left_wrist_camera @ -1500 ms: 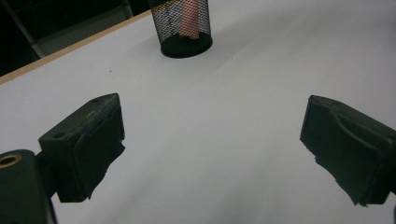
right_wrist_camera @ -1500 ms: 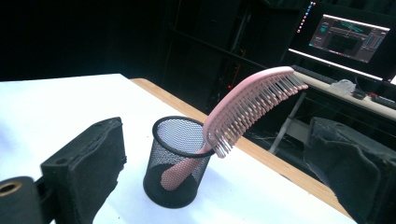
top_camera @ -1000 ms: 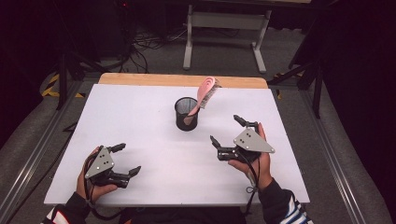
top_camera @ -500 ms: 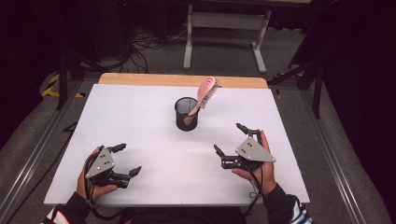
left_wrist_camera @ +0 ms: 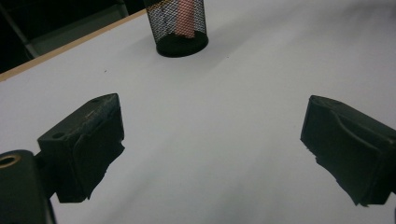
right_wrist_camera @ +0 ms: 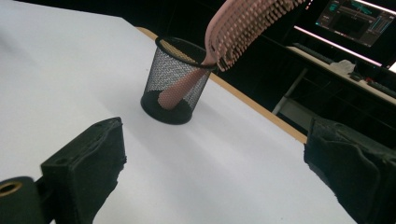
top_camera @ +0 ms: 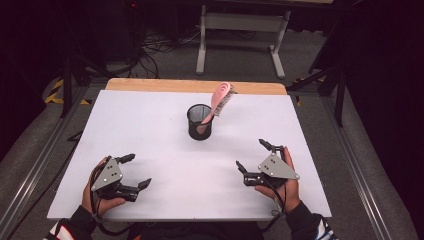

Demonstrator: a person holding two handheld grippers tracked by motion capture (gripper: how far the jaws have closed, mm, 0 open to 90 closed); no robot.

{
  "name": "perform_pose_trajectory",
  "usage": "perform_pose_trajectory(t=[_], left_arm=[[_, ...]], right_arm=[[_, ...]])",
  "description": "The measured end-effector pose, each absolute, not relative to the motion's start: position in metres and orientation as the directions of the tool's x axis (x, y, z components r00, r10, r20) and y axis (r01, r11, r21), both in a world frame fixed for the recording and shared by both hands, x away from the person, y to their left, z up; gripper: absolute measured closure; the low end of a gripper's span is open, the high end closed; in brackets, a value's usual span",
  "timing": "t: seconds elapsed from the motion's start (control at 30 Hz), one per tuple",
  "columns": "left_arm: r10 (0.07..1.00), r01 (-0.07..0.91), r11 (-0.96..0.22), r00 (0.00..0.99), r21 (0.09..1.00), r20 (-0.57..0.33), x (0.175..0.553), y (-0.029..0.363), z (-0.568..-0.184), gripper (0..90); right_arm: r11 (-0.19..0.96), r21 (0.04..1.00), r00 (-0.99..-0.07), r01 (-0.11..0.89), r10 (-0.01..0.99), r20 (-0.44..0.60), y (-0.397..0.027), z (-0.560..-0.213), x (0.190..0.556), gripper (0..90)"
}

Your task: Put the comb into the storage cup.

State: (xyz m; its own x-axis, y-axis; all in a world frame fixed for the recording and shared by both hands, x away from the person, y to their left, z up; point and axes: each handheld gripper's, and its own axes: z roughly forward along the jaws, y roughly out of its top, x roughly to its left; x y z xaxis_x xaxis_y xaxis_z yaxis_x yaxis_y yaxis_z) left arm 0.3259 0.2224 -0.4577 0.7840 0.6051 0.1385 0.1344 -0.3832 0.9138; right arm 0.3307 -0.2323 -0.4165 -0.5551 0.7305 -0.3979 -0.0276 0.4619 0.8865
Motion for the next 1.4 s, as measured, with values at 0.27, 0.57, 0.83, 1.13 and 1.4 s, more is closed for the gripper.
perform_pose_trajectory(t=[0.27, 0.57, 0.83, 1.13, 1.4], left_arm=[[0.607, 0.135, -0.384, 0.782, 0.913, 0.139, 0.326, 0.221, -0.458, 7.1], [0.605, 0.131, -0.387, 0.783, 0.912, 0.144, 0.325, 0.22, -0.457, 7.1], [0.614, 0.133, -0.392, 0.775, 0.91, 0.15, 0.326, 0.219, -0.457, 6.3], [0.639, 0.143, -0.385, 0.754, 0.912, 0.151, 0.328, 0.221, -0.457, 3.8], [0.632, 0.124, -0.399, 0.755, 0.909, 0.175, 0.325, 0.22, -0.458, 3.3]], right_arm=[[0.458, 0.889, -0.562, 0.001, 0.736, -0.379, -0.242, -0.428, 0.327, 5.7], [0.451, 0.892, -0.55, 0.007, 0.747, -0.373, -0.264, -0.44, 0.319, 4.9], [0.427, 0.903, -0.552, 0.041, 0.763, -0.336, -0.279, -0.445, 0.318, 4.0], [0.445, 0.893, -0.562, 0.065, 0.756, -0.336, -0.275, -0.451, 0.323, 4.0], [0.456, 0.888, -0.538, 0.069, 0.766, -0.352, -0.27, -0.451, 0.324, 4.0]])
